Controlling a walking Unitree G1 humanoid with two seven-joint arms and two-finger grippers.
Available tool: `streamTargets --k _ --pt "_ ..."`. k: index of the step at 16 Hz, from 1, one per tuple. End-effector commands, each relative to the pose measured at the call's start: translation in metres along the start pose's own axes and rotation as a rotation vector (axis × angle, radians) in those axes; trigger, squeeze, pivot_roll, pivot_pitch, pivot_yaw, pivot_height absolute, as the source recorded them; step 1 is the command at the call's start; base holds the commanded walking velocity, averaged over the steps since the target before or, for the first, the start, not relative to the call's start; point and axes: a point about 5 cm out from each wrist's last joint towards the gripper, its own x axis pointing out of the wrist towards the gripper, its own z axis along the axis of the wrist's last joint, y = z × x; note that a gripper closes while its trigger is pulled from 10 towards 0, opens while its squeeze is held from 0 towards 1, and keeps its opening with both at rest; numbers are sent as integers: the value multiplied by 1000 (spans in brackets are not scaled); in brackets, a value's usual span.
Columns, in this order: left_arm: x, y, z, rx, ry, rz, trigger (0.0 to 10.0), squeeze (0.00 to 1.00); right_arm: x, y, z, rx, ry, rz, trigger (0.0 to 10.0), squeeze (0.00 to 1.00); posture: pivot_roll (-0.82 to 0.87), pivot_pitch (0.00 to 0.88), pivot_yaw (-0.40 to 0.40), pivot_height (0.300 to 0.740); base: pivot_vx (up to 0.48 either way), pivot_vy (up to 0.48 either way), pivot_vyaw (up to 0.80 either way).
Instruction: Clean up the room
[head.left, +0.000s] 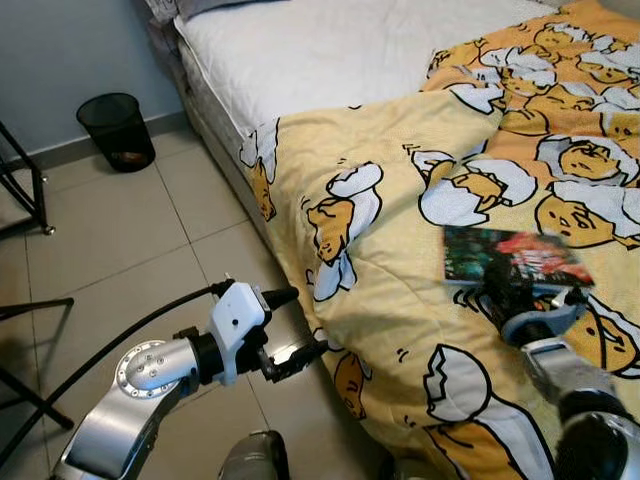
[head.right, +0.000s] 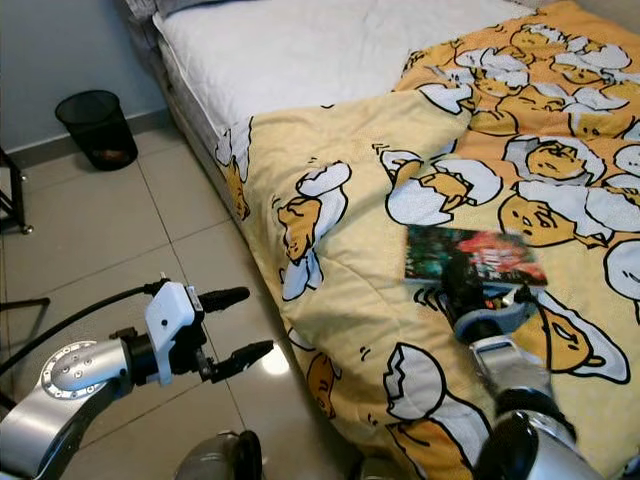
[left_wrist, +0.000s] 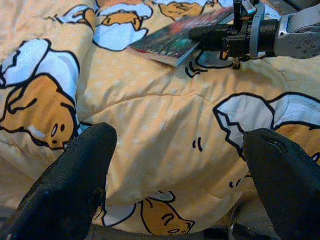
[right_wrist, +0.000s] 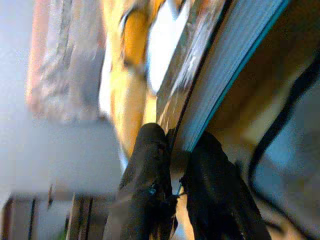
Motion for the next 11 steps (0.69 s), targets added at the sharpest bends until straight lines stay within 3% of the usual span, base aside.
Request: streamTargets --k 1,3,4,5,6,8,9,11 --pt "2 -1 -1 11 6 -11 10000 1000 -4 1 3 -18 48 19 0 0 76 73 10 740 0 0 0" --pt "2 -1 -3 12 7 -16 10000 1000 -9 -10 1 -73 88 -85 0 0 73 69 13 740 0 0 0" --pt "3 -1 -3 12 8 -19 10000 1000 -11 -16 1 -131 71 -142 2000 0 74 68 14 740 0 0 0" --pt "3 -1 -3 14 9 -22 10000 1000 -11 -20 -1 -155 61 -196 10000 0 76 66 16 740 0 0 0" --pt "3 -1 -2 17 7 -24 10000 1000 -8 -22 -3 -201 34 -247 10000 0 77 65 17 740 0 0 0" --pt "4 0 0 25 5 -26 10000 1000 -3 -21 -7 -172 -6 -281 10000 0 82 64 18 740 0 0 0" --pt "4 0 2 29 2 -26 10000 1000 0 -19 -8 -126 -35 -272 10000 1000 83 64 18 740 0 0 0" --pt "4 1 4 31 1 -25 10000 1000 3 -16 -9 -99 -55 -257 10000 1000 84 65 18 740 0 0 0"
